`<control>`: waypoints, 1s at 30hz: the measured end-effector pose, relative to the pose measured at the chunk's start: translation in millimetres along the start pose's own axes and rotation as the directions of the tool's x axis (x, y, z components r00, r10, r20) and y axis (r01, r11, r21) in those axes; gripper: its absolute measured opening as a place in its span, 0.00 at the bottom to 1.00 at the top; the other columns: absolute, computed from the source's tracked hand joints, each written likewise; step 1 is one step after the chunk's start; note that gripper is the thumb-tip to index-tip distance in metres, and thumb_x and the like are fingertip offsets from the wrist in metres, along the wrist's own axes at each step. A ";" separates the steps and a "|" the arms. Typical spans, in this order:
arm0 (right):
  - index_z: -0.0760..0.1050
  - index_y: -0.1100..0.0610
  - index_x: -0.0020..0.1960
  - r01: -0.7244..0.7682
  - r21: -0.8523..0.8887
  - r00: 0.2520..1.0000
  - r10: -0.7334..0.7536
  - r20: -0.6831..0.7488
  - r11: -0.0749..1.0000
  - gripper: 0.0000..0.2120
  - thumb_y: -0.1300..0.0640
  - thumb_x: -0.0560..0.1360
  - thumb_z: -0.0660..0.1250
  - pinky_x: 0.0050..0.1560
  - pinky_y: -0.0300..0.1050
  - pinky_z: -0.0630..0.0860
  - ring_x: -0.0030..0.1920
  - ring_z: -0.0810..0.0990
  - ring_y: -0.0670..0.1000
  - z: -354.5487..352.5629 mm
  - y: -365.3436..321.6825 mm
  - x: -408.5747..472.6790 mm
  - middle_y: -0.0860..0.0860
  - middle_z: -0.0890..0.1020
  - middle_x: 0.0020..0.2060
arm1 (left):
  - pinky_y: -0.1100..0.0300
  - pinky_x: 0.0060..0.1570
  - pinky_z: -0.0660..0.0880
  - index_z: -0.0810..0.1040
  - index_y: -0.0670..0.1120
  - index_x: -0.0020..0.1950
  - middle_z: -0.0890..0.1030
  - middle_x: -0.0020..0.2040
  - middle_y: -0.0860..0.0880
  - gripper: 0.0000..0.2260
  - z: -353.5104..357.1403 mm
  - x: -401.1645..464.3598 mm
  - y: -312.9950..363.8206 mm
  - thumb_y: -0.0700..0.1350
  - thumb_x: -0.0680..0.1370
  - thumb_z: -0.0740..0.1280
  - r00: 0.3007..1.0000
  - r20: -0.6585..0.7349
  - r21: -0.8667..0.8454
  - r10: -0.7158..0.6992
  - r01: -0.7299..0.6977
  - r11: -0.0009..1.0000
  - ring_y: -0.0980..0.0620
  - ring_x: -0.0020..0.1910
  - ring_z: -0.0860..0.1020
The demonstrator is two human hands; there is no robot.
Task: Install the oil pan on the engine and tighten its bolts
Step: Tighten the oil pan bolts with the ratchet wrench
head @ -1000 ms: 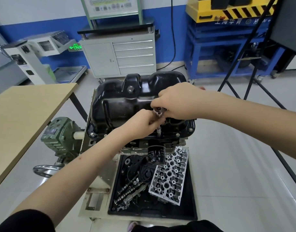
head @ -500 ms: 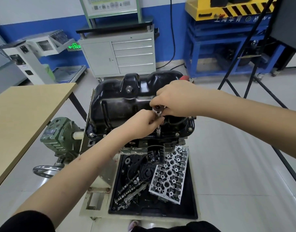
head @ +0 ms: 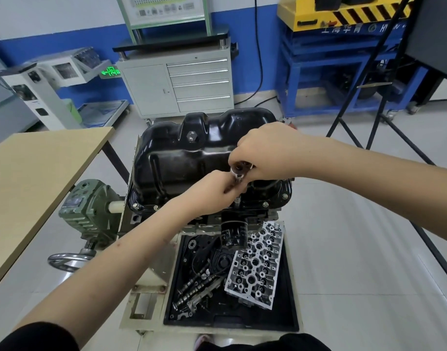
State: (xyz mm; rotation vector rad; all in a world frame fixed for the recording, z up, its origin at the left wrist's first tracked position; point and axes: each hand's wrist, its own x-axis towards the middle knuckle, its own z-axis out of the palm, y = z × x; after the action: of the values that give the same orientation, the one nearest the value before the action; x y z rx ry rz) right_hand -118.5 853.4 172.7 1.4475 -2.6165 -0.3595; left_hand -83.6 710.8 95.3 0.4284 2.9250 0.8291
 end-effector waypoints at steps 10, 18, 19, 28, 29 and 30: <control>0.73 0.49 0.58 -0.006 -0.003 1.000 0.006 0.000 1.000 0.11 0.52 0.76 0.61 0.34 0.43 0.67 0.46 0.75 0.54 1.0 0.3 2.9 0.49 0.76 0.46 | 0.62 0.29 0.62 0.79 0.35 0.47 0.70 0.25 0.51 0.16 0.1 6.4 1.4 0.45 0.80 0.58 0.999 -0.030 0.022 -0.018 0.019 1.000 0.55 0.25 0.68; 0.64 0.55 0.31 -0.131 -0.009 0.990 0.131 -0.059 0.991 0.22 0.38 0.72 0.61 0.26 0.39 0.54 0.25 0.63 0.47 6.2 -4.0 0.5 0.48 0.65 0.26 | 0.70 0.21 0.61 0.69 0.45 0.28 0.65 0.18 0.54 0.17 3.9 4.6 -0.6 0.42 0.78 0.61 0.994 -0.079 -0.083 -0.079 0.072 0.994 0.61 0.19 0.66; 0.67 0.56 0.33 -0.124 -0.016 0.990 0.123 -0.062 0.992 0.20 0.40 0.73 0.60 0.26 0.39 0.54 0.26 0.64 0.48 6.7 -4.7 0.2 0.48 0.66 0.27 | 0.69 0.21 0.61 0.71 0.43 0.29 0.66 0.18 0.54 0.17 4.4 5.5 -0.8 0.42 0.78 0.61 0.993 -0.077 -0.073 -0.089 0.083 0.994 0.60 0.19 0.67; 0.74 0.54 0.52 0.047 -0.049 0.998 -0.049 -0.038 0.998 0.11 0.49 0.76 0.59 0.37 0.45 0.69 0.40 0.73 0.53 5.8 4.5 -0.9 0.50 0.76 0.44 | 0.60 0.41 0.75 0.79 0.37 0.50 0.82 0.42 0.48 0.15 4.4 7.7 -1.4 0.46 0.80 0.57 0.998 0.028 -0.068 -0.048 0.049 0.996 0.54 0.36 0.78; 0.74 0.55 0.49 0.004 -0.046 0.999 -0.006 -0.050 0.999 0.14 0.46 0.75 0.59 0.31 0.43 0.66 0.37 0.73 0.53 7.8 4.2 -1.4 0.51 0.77 0.41 | 0.67 0.33 0.71 0.78 0.36 0.49 0.80 0.37 0.48 0.14 5.5 7.0 -2.3 0.45 0.80 0.58 0.999 -0.007 -0.072 -0.053 0.052 0.996 0.58 0.29 0.74; 0.73 0.57 0.44 -0.044 -0.034 0.998 0.043 -0.049 0.998 0.17 0.42 0.74 0.60 0.27 0.42 0.60 0.32 0.71 0.51 9.0 3.3 -1.7 0.51 0.75 0.36 | 0.69 0.28 0.66 0.78 0.37 0.47 0.76 0.32 0.49 0.12 6.2 6.1 -2.2 0.44 0.79 0.59 0.997 -0.048 -0.074 -0.056 0.052 0.996 0.58 0.25 0.69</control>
State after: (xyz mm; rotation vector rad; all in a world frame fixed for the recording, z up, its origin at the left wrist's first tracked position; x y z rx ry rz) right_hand -122.4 857.9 165.0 1.3689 -2.5858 -0.3587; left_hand -89.1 713.9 88.9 0.3264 2.9262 0.9494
